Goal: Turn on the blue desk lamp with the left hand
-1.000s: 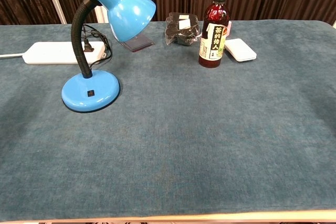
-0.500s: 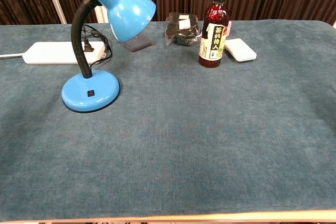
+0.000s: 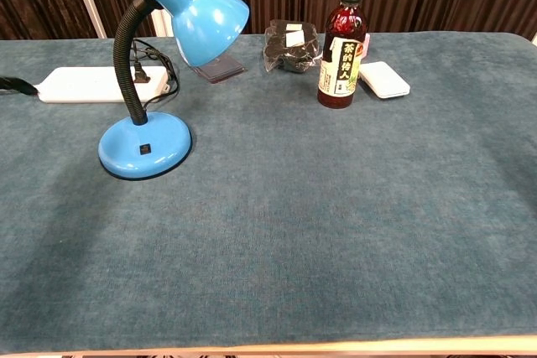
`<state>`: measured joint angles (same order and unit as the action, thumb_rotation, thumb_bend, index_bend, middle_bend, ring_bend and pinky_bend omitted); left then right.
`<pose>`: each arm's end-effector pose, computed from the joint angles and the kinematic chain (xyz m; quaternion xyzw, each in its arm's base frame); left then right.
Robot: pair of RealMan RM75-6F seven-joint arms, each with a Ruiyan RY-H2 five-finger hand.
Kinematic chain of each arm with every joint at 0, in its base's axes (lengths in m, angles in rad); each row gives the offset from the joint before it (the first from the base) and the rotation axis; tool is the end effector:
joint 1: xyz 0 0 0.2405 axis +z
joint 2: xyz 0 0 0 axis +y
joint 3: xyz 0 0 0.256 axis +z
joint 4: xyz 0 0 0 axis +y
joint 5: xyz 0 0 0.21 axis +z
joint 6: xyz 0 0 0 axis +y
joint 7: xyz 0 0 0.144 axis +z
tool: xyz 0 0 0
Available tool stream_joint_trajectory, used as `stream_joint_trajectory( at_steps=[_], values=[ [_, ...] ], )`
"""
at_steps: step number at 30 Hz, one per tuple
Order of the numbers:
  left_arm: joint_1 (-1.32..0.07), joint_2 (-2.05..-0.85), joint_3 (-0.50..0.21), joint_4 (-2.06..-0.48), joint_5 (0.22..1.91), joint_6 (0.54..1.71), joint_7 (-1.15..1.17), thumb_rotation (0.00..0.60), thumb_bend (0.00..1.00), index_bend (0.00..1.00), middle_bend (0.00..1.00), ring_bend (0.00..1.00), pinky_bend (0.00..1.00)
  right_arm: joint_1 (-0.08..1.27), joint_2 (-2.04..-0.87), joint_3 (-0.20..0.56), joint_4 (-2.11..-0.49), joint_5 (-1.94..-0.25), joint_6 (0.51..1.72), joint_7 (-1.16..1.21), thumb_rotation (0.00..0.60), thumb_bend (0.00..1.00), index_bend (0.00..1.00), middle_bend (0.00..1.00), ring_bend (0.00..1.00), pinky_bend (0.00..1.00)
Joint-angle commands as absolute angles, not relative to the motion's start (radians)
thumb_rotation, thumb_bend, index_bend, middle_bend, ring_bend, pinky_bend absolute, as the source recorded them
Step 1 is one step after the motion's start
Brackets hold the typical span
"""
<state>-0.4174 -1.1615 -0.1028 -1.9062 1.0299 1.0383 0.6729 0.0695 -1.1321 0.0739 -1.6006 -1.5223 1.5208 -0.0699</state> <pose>-0.2326 0.2513 0.0762 -0.7396 -0.3918 -0.2096 0.5055 -0.3079 -0.1811 0.1629 0.5979 -0.3499 0.3868 0.6087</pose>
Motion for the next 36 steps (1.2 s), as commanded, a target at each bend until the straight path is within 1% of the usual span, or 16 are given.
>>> stream_joint_trajectory(
  at_steps=[1, 8, 12, 20, 36],
  values=[
    [-0.484, -1.231, -0.107, -1.916, 0.919, 1.032, 0.771, 0.600, 0.58, 0.06, 0.90, 0.92, 0.88, 0.070, -1.131, 0.073, -1.601, -1.523, 1.520, -0.069, 0.600, 0.25, 0.00, 0.00, 0.00, 0.00],
    [-0.562, -1.323, -0.088, -1.869, 0.795, 1.047, 0.886, 0.600, 0.58, 0.06, 0.89, 0.92, 0.88, 0.071, -1.131, 0.072, -1.602, -1.525, 1.517, -0.066, 0.600, 0.25, 0.00, 0.00, 0.00, 0.00],
    [-0.607, -1.391, -0.090, -1.833, 0.743, 1.062, 0.923, 0.600, 0.58, 0.06, 0.89, 0.92, 0.88, 0.071, -1.130, 0.072, -1.602, -1.522, 1.515, -0.062, 0.600, 0.25, 0.00, 0.00, 0.00, 0.00],
    [-0.652, -1.441, -0.083, -1.818, 0.698, 1.085, 0.941, 0.600, 0.58, 0.06, 0.89, 0.92, 0.88, 0.073, -1.128, 0.071, -1.604, -1.524, 1.511, -0.057, 0.600, 0.25, 0.00, 0.00, 0.00, 0.00],
    [-0.694, -1.495, -0.054, -1.801, 0.681, 1.125, 0.934, 0.600, 0.58, 0.07, 0.89, 0.92, 0.88, 0.073, -1.126, 0.069, -1.603, -1.529, 1.511, -0.049, 0.600, 0.25, 0.00, 0.00, 0.00, 0.00]
  ],
)
